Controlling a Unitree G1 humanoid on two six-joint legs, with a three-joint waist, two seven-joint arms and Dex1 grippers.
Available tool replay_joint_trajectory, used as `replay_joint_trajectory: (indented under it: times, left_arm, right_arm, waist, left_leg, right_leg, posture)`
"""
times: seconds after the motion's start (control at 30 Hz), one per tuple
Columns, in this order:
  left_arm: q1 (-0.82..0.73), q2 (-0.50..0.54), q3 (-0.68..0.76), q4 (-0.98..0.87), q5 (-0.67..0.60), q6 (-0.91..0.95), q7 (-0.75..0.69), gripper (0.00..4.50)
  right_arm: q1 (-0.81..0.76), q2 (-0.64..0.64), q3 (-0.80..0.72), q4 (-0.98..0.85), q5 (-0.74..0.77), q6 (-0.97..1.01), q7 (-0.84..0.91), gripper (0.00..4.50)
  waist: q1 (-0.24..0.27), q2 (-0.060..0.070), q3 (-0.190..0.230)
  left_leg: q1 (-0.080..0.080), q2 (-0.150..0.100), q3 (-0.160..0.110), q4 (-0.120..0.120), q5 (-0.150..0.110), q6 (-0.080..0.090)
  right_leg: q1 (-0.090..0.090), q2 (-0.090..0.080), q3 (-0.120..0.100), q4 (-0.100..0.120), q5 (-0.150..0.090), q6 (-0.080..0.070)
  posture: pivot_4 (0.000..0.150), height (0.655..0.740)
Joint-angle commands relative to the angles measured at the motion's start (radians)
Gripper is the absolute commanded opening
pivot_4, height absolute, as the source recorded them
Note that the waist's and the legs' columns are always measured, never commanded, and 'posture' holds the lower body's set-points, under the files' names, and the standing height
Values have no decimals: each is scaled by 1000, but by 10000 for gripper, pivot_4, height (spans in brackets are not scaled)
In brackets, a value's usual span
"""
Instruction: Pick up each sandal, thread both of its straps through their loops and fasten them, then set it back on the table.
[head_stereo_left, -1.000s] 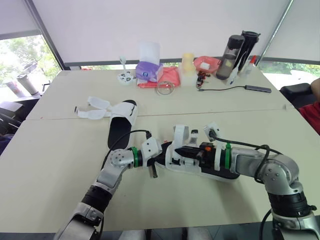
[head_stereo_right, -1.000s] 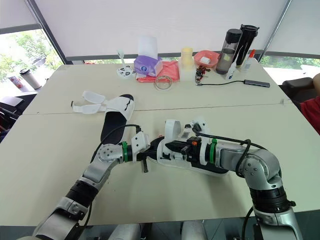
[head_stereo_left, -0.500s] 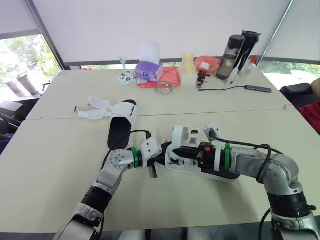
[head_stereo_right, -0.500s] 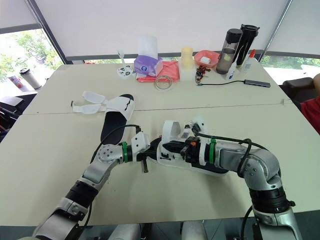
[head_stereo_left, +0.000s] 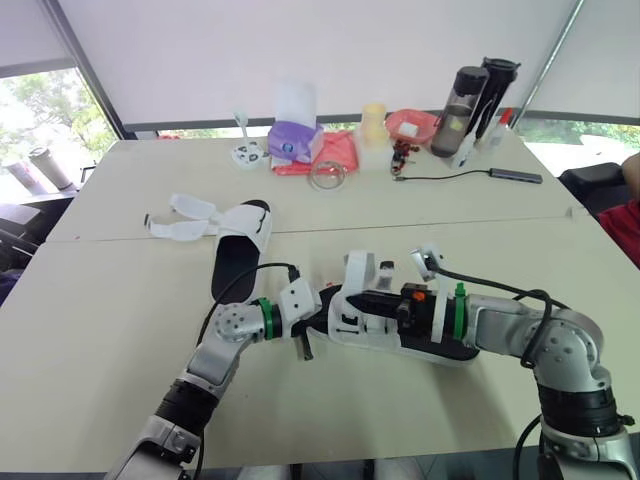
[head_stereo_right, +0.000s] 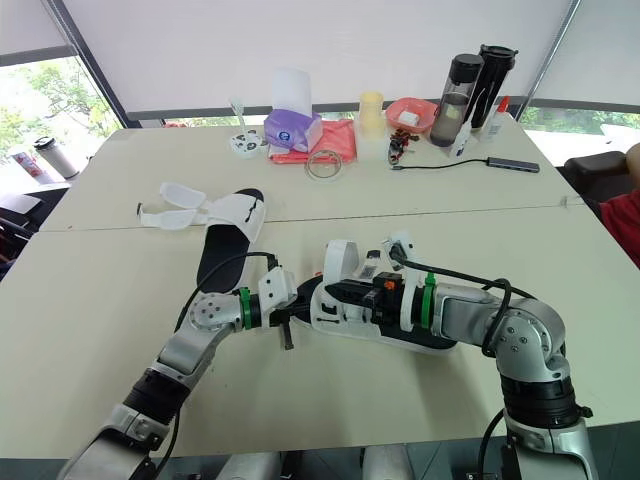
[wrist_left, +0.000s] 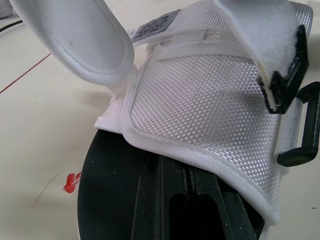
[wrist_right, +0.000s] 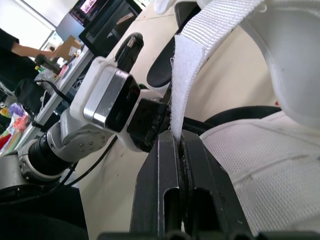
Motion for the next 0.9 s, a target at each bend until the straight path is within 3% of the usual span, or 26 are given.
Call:
replay_joint_trajectory:
  times: [0.03, 0.47, 0.9]
  left_arm:
    - [61, 25, -56, 35, 43, 51, -21, 0]
    - [66, 28, -54, 28, 44, 60, -14, 0]
    - [65, 28, -52, 26, 45, 61, -9, 0]
  right_arm:
    - [4, 2, 8, -38, 6, -14, 4, 488]
    - [43, -2, 65, -53, -35, -40, 14, 488]
    - [48, -131, 190, -48, -264, -184, 129, 488]
  waist:
    - [0, 0, 0]
    - [0, 0, 0]
    - [1, 0, -1]
  left_leg:
    - [0, 0, 0, 0, 0, 0]
    - [0, 0, 0, 0, 0, 0]
    - [1, 0, 0, 0, 0, 0]
  right_leg:
    - [0, 0, 0, 0, 0, 0]
    - [0, 0, 0, 0, 0, 0]
    - [1, 0, 0, 0, 0, 0]
  posture:
    - [1500, 7400]
    - [1500, 7400]
    - [1500, 7400]
